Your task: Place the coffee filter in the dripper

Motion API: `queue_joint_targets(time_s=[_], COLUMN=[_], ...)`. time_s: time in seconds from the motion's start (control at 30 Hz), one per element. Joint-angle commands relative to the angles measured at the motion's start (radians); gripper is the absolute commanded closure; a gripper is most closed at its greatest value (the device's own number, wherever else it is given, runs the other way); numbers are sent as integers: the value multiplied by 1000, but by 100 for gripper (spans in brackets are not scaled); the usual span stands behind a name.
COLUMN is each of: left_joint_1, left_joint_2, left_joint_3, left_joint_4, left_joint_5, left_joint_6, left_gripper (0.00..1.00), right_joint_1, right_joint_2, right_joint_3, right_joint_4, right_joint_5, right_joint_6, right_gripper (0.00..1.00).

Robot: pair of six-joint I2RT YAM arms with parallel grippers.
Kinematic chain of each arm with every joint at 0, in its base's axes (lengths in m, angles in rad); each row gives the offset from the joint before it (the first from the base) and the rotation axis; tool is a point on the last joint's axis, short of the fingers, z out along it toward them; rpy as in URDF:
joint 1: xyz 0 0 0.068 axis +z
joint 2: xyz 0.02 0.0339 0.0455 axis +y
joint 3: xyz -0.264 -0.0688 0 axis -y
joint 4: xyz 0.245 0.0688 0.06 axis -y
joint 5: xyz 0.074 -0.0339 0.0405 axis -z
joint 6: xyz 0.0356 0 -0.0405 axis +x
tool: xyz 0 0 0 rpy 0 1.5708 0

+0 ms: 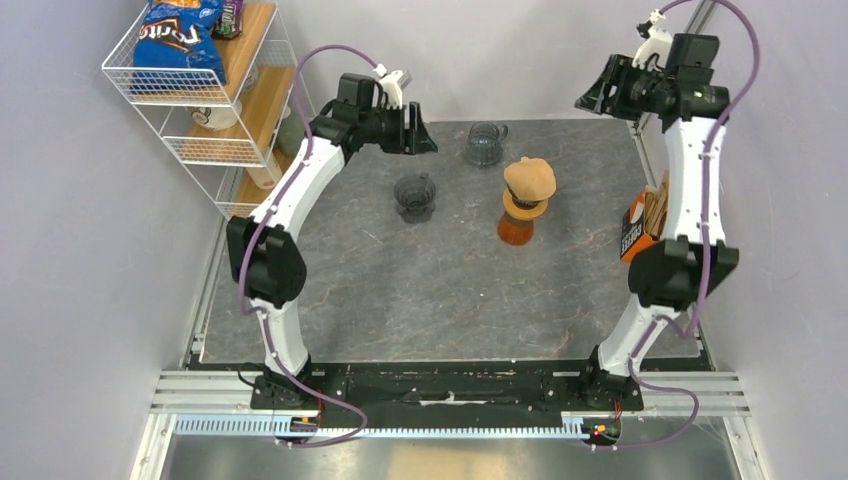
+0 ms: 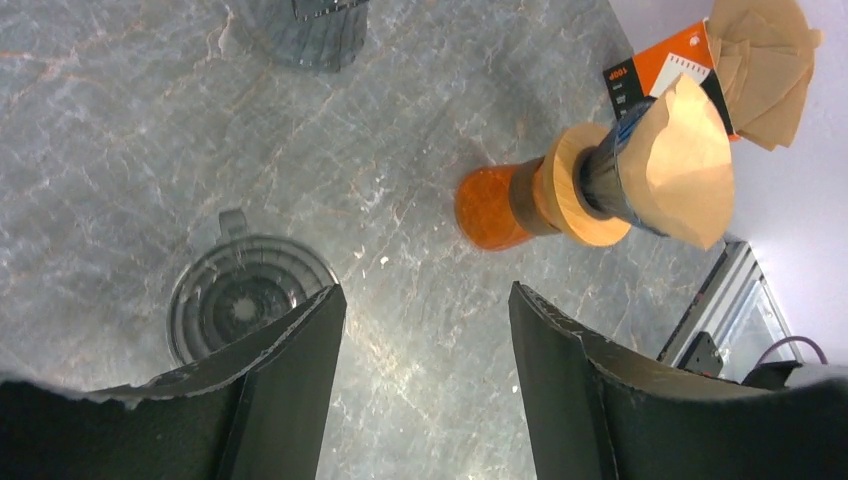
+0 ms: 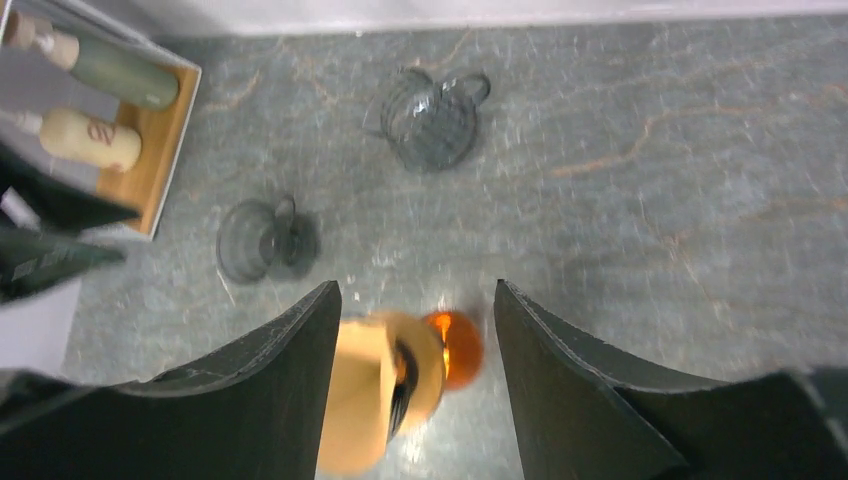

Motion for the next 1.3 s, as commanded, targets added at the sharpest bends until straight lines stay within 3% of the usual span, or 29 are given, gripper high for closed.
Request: queue_joint_targets(time_s=[0.0, 0.1, 0.2, 0.57, 0.87, 1.27], left_joint_1=[-3, -3, -5, -41, -79, -98], left_joint_2=[-169, -162, -35, 513, 663, 696], left_joint_3=[-144, -164, -57, 507, 517, 524], left_joint_4=[24, 51, 85, 279, 491, 550], left_joint_5=[-3, -27, -35, -89, -161, -223], left_joint_6=[-6, 10, -14, -204, -255, -253], left_gripper=[30, 30, 33, 47, 54, 61], right_joint_1=[5, 5, 4, 4, 2, 0], right_joint_2=[206, 312, 317, 60, -5, -13], right_joint_3=[172, 267, 239, -55, -111, -153], right_joint_4=[143, 147, 162, 157, 93, 67], right_joint_5=[-42, -26, -18, -14, -29, -37], right_joint_6=[116, 124, 122, 43, 16, -17], right_gripper=[35, 34, 33, 29, 27, 27])
